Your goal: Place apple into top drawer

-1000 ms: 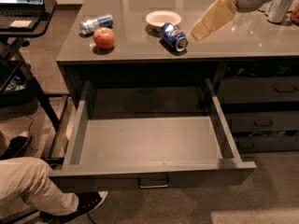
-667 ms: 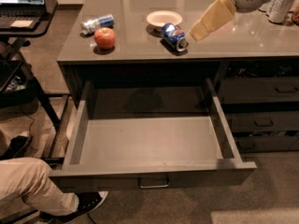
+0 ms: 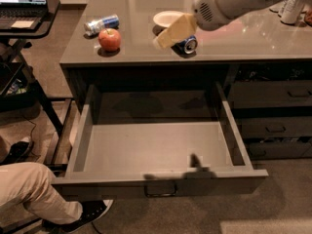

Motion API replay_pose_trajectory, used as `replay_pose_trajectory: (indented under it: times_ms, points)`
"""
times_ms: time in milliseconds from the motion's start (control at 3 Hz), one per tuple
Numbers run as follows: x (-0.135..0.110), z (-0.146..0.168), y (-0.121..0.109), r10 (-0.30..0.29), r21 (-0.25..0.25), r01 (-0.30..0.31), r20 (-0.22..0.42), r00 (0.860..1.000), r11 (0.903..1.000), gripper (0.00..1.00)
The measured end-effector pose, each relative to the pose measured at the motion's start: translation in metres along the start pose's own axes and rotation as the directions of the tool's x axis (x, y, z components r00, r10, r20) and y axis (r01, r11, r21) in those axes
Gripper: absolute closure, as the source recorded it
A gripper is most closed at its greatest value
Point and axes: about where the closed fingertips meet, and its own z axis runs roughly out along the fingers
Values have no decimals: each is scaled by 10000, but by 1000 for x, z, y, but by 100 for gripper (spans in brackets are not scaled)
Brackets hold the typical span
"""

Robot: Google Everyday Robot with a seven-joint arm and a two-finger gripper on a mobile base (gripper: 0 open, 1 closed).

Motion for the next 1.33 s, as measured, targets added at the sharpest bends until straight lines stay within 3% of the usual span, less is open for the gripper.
replay_pose_trajectory:
  times_ms: [333, 667, 1000, 1333]
  points:
    - [-45, 55, 22, 249, -299, -212, 1302, 9912, 9993, 0]
    - [-88, 101, 33, 355, -141, -331, 2347, 9714, 9994, 0]
    - [-104, 98, 30, 340, 41, -367, 2883, 9569, 9993, 0]
    - [-104, 98, 30, 342, 40, -369, 2881, 9570, 9993, 0]
